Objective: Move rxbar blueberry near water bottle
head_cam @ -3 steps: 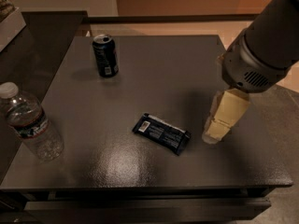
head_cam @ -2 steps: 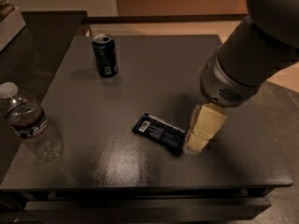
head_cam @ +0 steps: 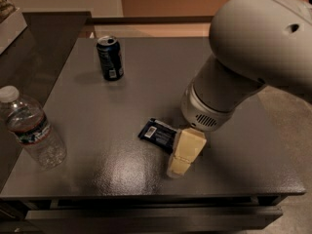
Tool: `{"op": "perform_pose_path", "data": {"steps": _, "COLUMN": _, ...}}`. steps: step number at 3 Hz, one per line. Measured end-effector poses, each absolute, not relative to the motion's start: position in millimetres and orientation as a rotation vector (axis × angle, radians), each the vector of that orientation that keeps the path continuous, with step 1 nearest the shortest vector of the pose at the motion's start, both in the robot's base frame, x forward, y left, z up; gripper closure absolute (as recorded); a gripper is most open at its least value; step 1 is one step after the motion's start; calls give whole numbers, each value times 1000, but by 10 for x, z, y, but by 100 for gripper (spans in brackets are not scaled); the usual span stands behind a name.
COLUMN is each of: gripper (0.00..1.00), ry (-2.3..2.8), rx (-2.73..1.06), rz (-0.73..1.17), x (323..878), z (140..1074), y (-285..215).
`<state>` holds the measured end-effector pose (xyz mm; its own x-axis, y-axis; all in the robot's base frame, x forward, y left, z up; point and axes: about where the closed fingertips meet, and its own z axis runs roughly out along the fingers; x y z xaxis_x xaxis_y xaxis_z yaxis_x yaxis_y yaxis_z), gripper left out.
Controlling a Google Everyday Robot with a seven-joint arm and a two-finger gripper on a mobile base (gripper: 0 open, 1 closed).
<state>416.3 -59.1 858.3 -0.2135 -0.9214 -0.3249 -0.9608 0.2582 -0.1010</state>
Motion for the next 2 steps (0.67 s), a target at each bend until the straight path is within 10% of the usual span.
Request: {"op": "perform_pose_path", "data": {"steps": 2, "gripper": 0, "ry": 2268, "rx": -1746, "rz": 226, "x": 4180, "z": 8314, "y": -477}}
